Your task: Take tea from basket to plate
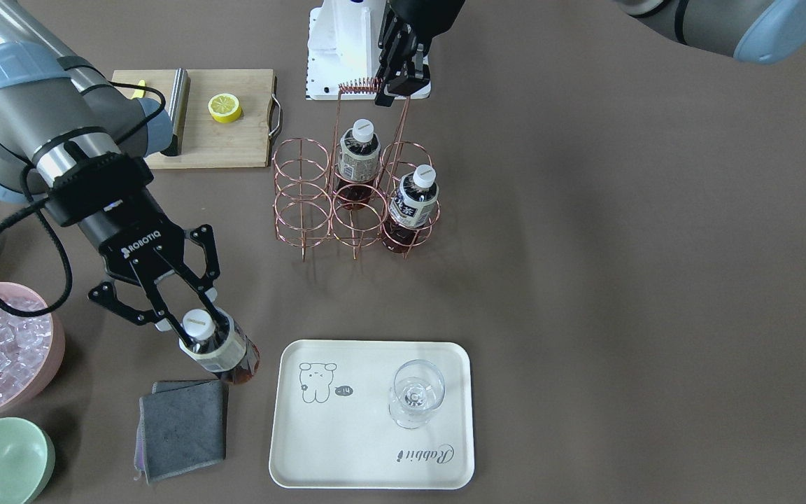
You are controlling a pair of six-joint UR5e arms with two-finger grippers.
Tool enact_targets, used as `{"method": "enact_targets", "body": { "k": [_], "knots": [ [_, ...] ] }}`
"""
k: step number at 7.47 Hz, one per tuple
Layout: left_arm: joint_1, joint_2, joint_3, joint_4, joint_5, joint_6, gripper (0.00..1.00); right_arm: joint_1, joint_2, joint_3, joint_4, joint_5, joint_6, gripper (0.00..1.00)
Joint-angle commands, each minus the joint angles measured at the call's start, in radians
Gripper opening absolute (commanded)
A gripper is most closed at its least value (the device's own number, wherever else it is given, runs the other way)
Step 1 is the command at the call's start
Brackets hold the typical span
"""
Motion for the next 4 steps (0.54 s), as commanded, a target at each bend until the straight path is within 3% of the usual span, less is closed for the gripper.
{"method": "enact_targets", "body": {
  "k": [1,4],
  "knots": [
    [-0.059,0.011,-0.003,0.000,-0.009,0.010,0.00,-0.032,0.208,-0.248,0.032,-0.111,0.067,0.00],
    [-0.192,0.057,-0.018,0.002,-0.047,0.010,0.00,-0.095,0.238,-0.302,0.036,-0.209,0.078,0.00]
  ]
}}
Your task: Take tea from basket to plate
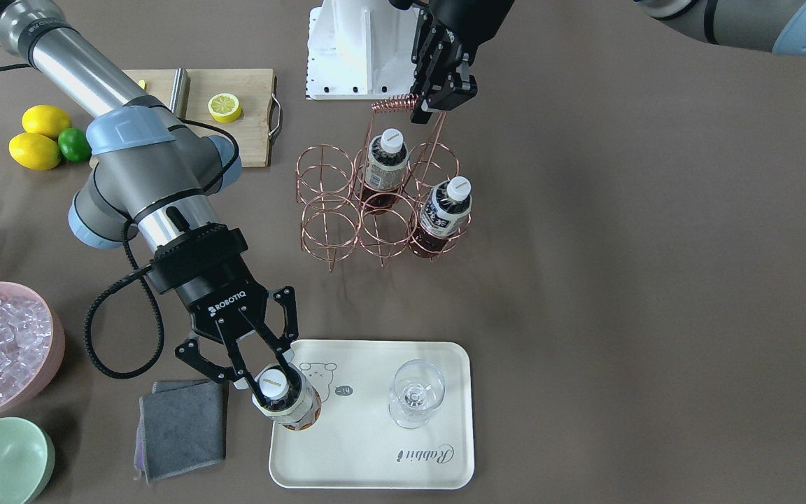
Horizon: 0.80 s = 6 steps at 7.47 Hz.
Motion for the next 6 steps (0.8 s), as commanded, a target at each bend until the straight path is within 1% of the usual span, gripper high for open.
{"method": "enact_targets", "body": {
  "k": [1,2,3,4,6],
  "knots": [
    [-0.159,0.063,-0.004,0.000,-0.126,0.000,0.00,-0.052,0.013,-0.029,0.005,-0.081,0.007,0.00],
    [-0.244,0.094,-0.007,0.000,-0.180,0.002,0.00,-0.070,0.014,-0.052,0.034,-0.105,0.007,0.00],
    [-0.306,0.130,-0.007,0.000,-0.203,0.032,0.00,-0.086,0.014,-0.060,0.043,-0.126,0.007,0.00],
    [-0.345,0.187,0.005,0.001,-0.240,0.139,0.00,-0.099,0.016,-0.060,0.043,-0.145,0.007,0.00],
    [-0.467,0.270,0.042,0.001,-0.248,0.424,0.00,-0.103,0.014,-0.066,0.042,-0.145,0.006,0.00]
  ]
}}
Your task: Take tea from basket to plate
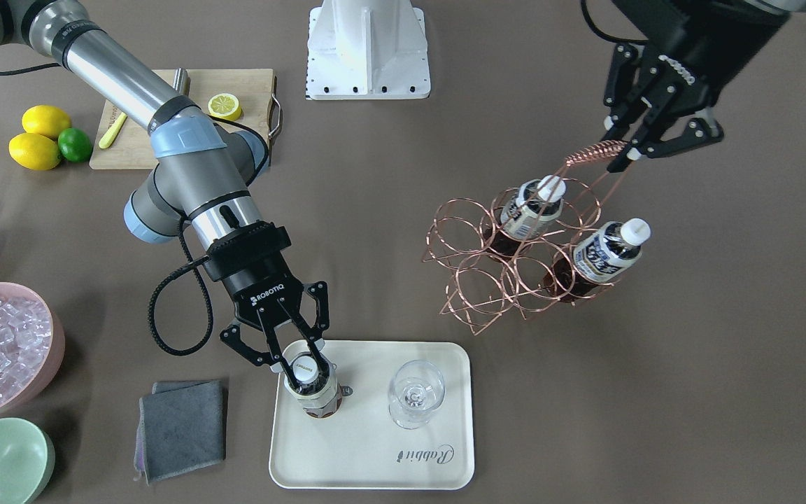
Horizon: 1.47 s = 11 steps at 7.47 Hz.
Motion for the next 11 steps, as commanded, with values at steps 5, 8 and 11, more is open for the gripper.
{"method": "enact_targets", "body": {
  "k": [5,8,11],
  "knots": [
    [-0.308,0.111,0.196,0.134,-0.059,0.885,0.00,-0.006,0.001,-0.004,0.001,-0.001,-0.002,1.00],
    [-0.368,0.140,0.310,0.123,-0.062,0.920,0.00,-0.006,-0.002,0.013,0.001,0.000,-0.002,1.00],
    [-0.387,0.141,0.420,0.058,-0.056,0.928,0.00,0.000,-0.113,0.385,-0.299,0.071,0.075,1.00]
  ]
}}
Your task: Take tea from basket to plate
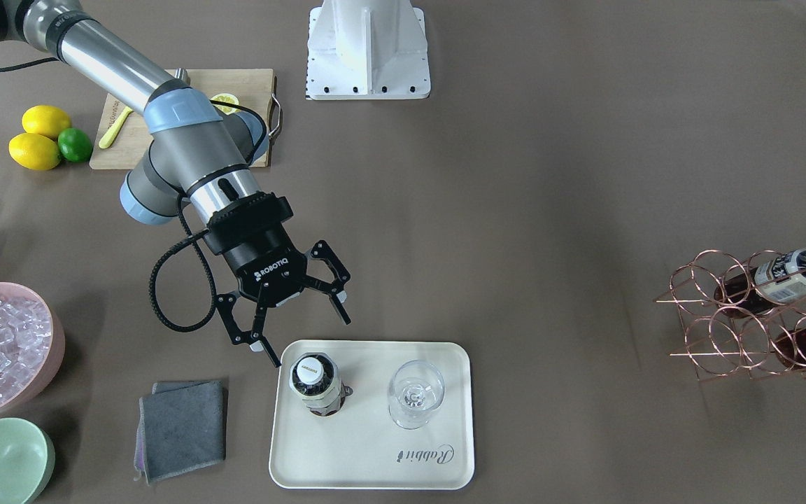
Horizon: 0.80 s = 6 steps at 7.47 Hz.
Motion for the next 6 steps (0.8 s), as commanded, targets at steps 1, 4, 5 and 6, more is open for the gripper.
{"method": "enact_targets", "body": {
  "k": [1,4,5,6],
  "knots": [
    [-0.012,0.002,0.098,-0.078,0.007,0.008,0.00,0.003,-0.100,0.422,-0.448,0.026,0.076,1.00],
    [-0.021,-0.007,0.225,-0.140,0.009,0.023,0.00,0.052,-0.197,0.554,-0.840,0.166,0.318,1.00],
    [-0.021,-0.008,0.261,-0.172,0.009,0.031,0.00,0.134,-0.254,0.567,-0.983,0.301,0.317,1.00],
    [-0.021,-0.008,0.276,-0.184,0.009,0.032,0.00,0.223,-0.319,0.565,-1.072,0.436,0.299,1.00]
  ]
}}
